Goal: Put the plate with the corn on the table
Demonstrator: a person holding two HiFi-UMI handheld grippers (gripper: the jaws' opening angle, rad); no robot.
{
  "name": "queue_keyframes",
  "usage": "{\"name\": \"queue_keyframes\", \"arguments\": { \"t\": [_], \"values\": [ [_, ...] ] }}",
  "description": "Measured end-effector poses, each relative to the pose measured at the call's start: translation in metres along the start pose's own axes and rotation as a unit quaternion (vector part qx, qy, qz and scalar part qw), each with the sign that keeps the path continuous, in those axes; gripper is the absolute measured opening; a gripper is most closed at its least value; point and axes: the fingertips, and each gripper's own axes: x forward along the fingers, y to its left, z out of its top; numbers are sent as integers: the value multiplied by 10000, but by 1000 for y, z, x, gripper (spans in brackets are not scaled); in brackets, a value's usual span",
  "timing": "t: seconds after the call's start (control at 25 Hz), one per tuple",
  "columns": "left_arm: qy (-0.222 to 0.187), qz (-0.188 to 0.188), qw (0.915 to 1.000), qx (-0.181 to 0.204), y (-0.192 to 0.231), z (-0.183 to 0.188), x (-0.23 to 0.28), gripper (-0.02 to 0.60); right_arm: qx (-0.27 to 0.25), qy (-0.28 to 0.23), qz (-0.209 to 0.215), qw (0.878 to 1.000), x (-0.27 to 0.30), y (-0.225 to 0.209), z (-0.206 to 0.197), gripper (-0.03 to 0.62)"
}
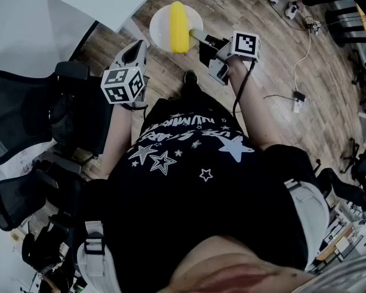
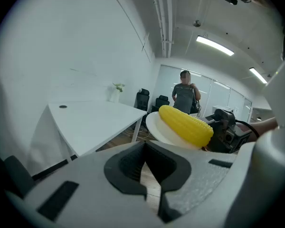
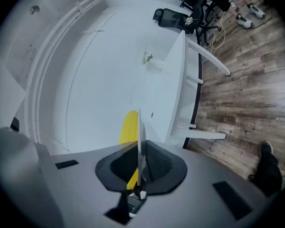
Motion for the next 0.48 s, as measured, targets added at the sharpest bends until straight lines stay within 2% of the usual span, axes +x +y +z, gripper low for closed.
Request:
{"name": "queue_keyframes", "arguments": {
  "t": [0.48],
  "values": [
    [-76, -40, 9999, -53, -3, 2, -4, 5, 198, -8, 166, 9997, 0, 7, -8, 29]
  ]
}}
